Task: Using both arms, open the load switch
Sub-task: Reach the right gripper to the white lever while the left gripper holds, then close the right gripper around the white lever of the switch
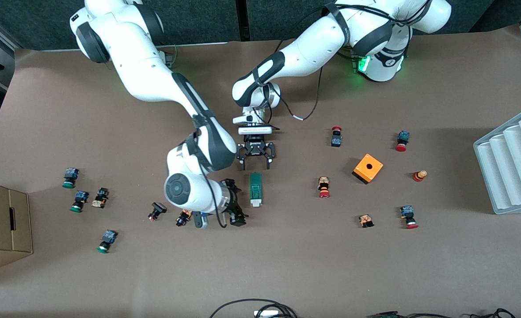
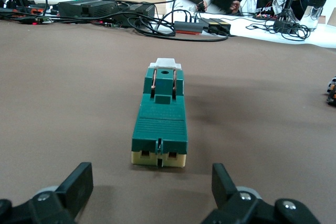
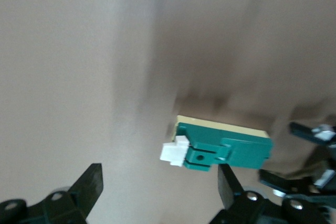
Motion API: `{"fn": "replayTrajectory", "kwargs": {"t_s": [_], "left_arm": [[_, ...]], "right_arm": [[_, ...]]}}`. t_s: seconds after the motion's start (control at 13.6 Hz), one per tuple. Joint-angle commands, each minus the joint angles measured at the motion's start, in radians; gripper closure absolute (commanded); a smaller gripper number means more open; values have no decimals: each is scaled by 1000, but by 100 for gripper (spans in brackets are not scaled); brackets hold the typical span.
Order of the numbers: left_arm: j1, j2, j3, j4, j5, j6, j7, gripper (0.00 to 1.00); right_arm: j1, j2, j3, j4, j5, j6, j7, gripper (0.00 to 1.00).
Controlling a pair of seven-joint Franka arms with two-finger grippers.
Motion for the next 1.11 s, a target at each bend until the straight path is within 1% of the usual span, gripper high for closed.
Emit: {"fn": "replayTrajectory", "kwargs": {"t_s": [0.0,0.15,0.3,0.37,0.44,0.52,0.59,0.74,1.03], "left_arm": [[-10,51,28,43,73,-3,91,0],[-8,68,29,79,75,-3,113,0],[-8,77,29,90,76,-3,113,2],[-8,77,32,93,76,-3,115,2],[-8,79,37,98,76,-3,115,3],[-8,79,37,96,78,-3,110,5],[-8,77,37,95,76,-3,106,10],[-8,79,37,95,76,-3,106,12],[-8,79,46,92,78,-4,107,19]], "right_arm": [[47,69,-40,58,32,60,55,3],[75,84,-68,58,32,74,73,4],[81,94,-67,58,32,68,101,6],[81,95,-65,58,32,60,122,9],[81,95,-62,58,32,45,130,14],[81,95,-61,58,32,24,136,14],[81,94,-62,58,32,11,139,14],[81,98,-61,58,34,6,149,15],[98,109,-67,56,94,5,178,19]]}}
